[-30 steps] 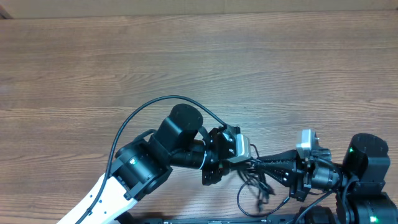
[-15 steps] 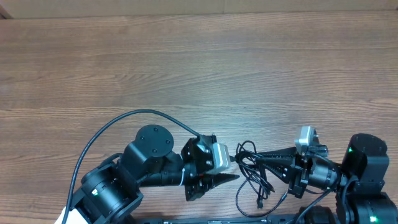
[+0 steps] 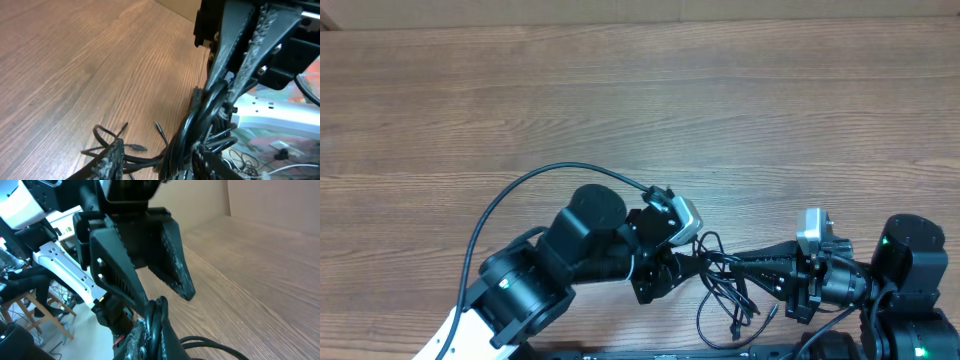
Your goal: Untangle cables
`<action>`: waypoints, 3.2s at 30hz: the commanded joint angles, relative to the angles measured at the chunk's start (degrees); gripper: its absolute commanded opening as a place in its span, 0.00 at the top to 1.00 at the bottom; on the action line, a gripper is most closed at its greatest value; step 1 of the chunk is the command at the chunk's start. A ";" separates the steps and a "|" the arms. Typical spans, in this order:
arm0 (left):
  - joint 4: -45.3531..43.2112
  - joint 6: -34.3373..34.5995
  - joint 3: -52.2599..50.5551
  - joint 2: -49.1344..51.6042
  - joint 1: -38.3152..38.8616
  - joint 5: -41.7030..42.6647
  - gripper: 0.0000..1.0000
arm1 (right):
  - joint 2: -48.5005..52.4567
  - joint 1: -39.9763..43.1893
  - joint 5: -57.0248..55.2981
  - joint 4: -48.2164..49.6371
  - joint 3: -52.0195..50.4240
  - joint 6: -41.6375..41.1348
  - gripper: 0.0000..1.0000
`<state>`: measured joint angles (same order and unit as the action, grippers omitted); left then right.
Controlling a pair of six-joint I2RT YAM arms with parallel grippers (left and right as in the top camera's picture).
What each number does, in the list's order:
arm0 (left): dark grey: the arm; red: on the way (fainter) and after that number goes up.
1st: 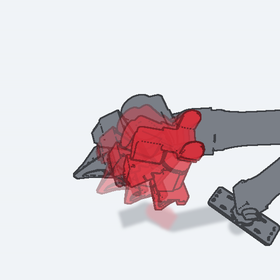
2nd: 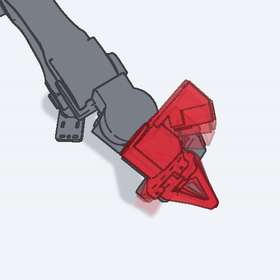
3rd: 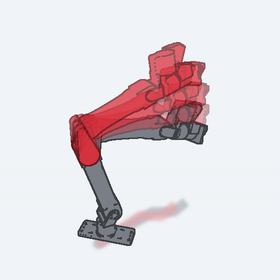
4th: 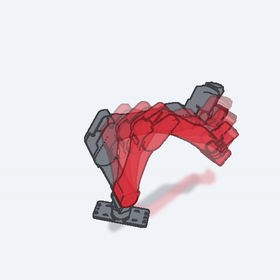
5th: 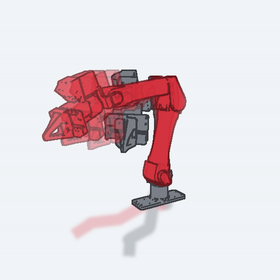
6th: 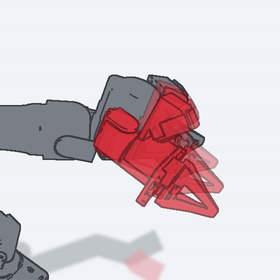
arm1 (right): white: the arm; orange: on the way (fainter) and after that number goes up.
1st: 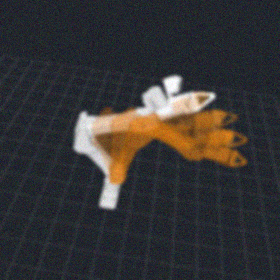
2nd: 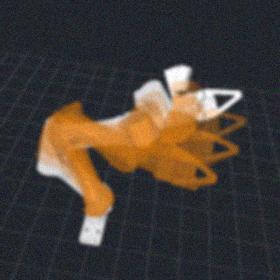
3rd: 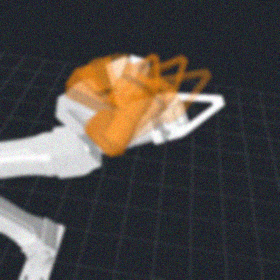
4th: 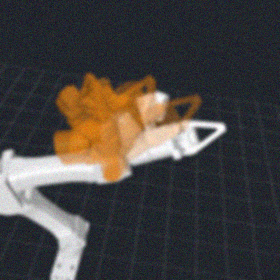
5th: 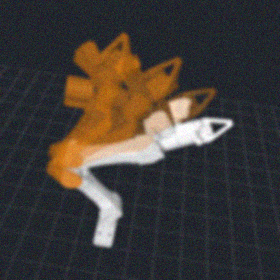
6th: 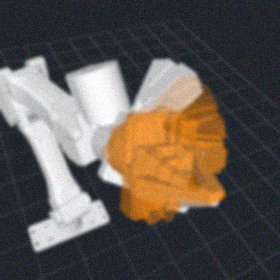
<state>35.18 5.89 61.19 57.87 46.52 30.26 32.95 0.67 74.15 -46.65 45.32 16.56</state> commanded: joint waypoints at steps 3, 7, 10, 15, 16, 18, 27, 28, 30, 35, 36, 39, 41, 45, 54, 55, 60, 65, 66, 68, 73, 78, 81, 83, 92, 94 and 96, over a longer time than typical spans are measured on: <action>0.00 0.74 0.81 0.92 0.33 1.33 0.77 | -0.22 0.02 1.84 0.28 0.61 0.00 0.96; 0.02 0.74 0.81 0.90 0.33 1.33 0.96 | -0.22 0.02 1.86 0.57 0.61 0.00 0.96; 0.15 0.74 0.81 0.92 0.33 1.33 0.96 | -0.22 0.02 2.36 0.46 0.61 -0.04 0.96; 0.46 0.79 0.81 0.92 0.33 0.15 0.96 | -0.22 0.02 3.56 0.81 0.61 -0.02 0.96; 0.70 1.09 0.81 0.92 0.33 -0.83 0.96 | -0.22 0.02 3.56 1.01 0.61 -0.02 0.96; 1.49 3.96 0.81 0.92 0.31 -4.28 0.96 | -0.22 0.02 3.58 1.14 0.61 -0.02 0.96; 3.48 21.64 0.81 0.92 0.31 -20.65 0.96 | -0.22 0.02 4.24 0.98 0.61 0.00 0.96; 3.45 22.67 0.81 0.92 0.31 -21.38 0.96 | -0.22 0.02 4.46 0.92 0.61 0.00 0.96; 3.17 24.04 0.81 0.92 0.31 -22.38 0.96 | -0.22 0.02 4.46 0.83 0.61 -0.02 0.96; 2.43 28.72 0.81 0.90 0.31 -25.33 0.96 | -0.22 0.02 4.46 0.52 0.61 0.02 0.96; 2.38 29.53 0.81 0.90 0.31 -25.83 0.96 | -0.22 0.02 4.46 0.55 0.61 0.02 0.96; 2.36 36.61 0.81 0.92 0.31 -29.64 0.96 | -0.22 0.02 4.46 0.46 0.61 0.00 0.96; 2.38 42.42 0.81 0.90 0.33 -32.04 0.96 | -0.22 0.02 4.46 0.44 0.61 0.00 0.96; 2.51 48.85 0.81 0.90 0.31 -33.90 0.96 | -0.22 0.02 4.39 0.55 0.61 0.02 0.96; 3.41 45.09 0.81 0.83 0.33 -32.94 0.49 | -0.22 0.02 2.19 0.00 0.61 -0.02 0.96; 3.43 41.09 0.81 0.57 0.33 -31.78 0.39 | -0.22 0.02 1.81 -0.17 0.61 -0.02 0.96; 3.37 27.06 0.81 -1.64 0.33 -27.58 0.28 | -0.22 0.04 1.77 -0.37 0.61 -0.02 0.96; 3.80 16.55 0.81 -5.64 0.33 -25.53 0.37 | -0.22 0.02 1.77 -0.37 0.61 0.00 0.96; 3.87 15.43 0.81 -6.82 0.33 -25.27 0.37 | -0.22 0.02 1.79 -0.37 0.61 0.00 0.96; 3.58 12.63 0.81 -8.44 0.33 -23.34 0.27 | -0.22 0.02 1.81 -0.37 0.61 -0.02 0.96; 3.19 1.40 0.81 -10.49 0.33 -12.59 0.11 | -0.22 0.02 2.12 -0.35 0.61 -0.02 0.96; 3.87 -4.02 0.79 -9.70 0.33 -3.80 0.06 | -0.22 0.02 3.61 -0.11 0.61 -0.02 0.96; 3.61 -4.74 0.79 -8.85 0.33 -2.95 0.00 | -0.22 0.02 5.35 0.28 0.61 -0.02 0.96; 3.58 -5.81 0.79 -8.66 0.33 -1.88 0.00 | -0.22 0.02 7.34 1.20 0.61 0.00 0.96; 3.17 -13.44 0.79 -8.37 0.33 10.73 0.02 | -0.22 0.02 9.55 2.21 0.61 0.00 0.96; 3.37 -13.64 0.79 -8.37 0.33 11.34 0.01 | -0.22 0.02 10.38 2.62 0.61 0.00 0.96; 3.39 -13.66 0.79 -8.37 0.33 11.32 0.03 | -0.22 0.02 12.57 2.84 0.61 0.00 0.96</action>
<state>38.70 -5.17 61.65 49.58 46.87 38.00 33.21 0.71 82.65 -44.53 45.32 16.53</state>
